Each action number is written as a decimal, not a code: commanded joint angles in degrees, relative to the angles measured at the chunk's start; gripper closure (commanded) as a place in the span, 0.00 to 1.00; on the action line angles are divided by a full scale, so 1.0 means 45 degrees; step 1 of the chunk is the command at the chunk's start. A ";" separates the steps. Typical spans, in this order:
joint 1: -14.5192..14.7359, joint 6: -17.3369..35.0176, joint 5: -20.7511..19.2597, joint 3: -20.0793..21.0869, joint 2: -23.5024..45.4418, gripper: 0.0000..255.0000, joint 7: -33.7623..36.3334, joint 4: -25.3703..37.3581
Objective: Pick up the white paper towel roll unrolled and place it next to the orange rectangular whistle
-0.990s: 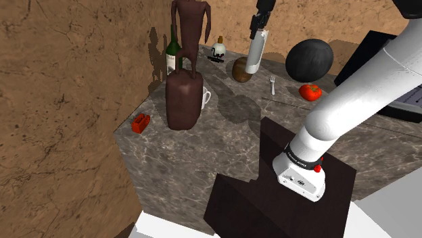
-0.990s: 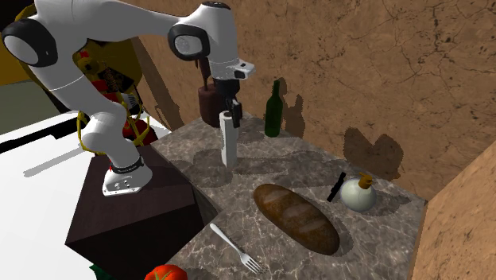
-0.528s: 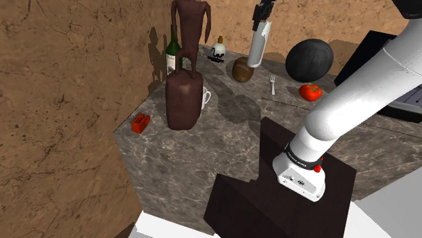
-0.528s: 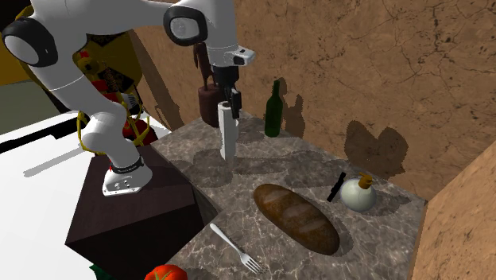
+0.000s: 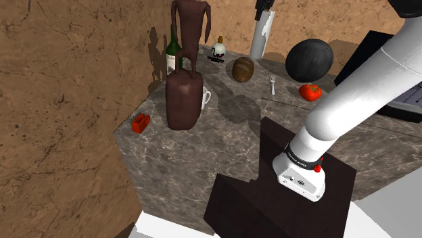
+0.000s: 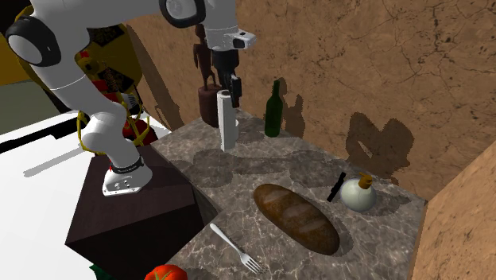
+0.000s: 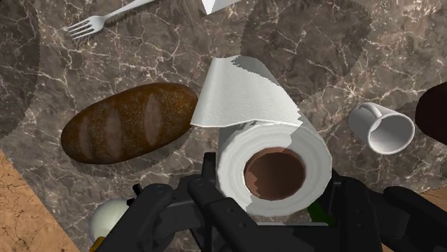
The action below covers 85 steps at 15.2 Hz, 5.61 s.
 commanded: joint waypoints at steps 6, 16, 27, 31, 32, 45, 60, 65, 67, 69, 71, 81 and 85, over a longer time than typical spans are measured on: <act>0.0017 -0.1254 0.0109 -0.0021 0.0388 1.00 -0.0113 0.1627; 0.0865 -0.0970 0.0146 0.1262 0.0289 1.00 0.2035 0.1135; 0.2164 0.0074 0.0294 0.3102 0.1191 1.00 0.5220 0.0823; 0.2655 0.0361 0.0288 0.3692 0.1896 1.00 0.6317 0.1182; 0.2779 0.0421 0.0276 0.3833 0.2102 1.00 0.6587 0.1312; 0.5006 0.0542 -0.0188 0.4788 0.5860 1.00 0.9786 0.4736; 0.7079 -0.0441 -0.0696 0.4852 1.0839 1.00 1.1640 1.0548; 0.6885 0.0603 -0.0807 0.5056 1.0554 1.00 1.1779 0.9199; 0.6814 0.0983 -0.0852 0.5129 1.0494 1.00 1.1831 0.8751; 0.6758 0.1348 -0.0887 0.5180 1.0455 1.00 1.1878 0.8341; 0.6738 0.1701 -0.0894 0.5177 1.0435 1.00 1.1910 0.7966; 0.6412 0.2606 -0.1182 0.5583 1.0495 1.00 1.2119 0.7074; 0.6267 0.2318 -0.1244 0.5668 1.0652 0.00 1.1983 0.7500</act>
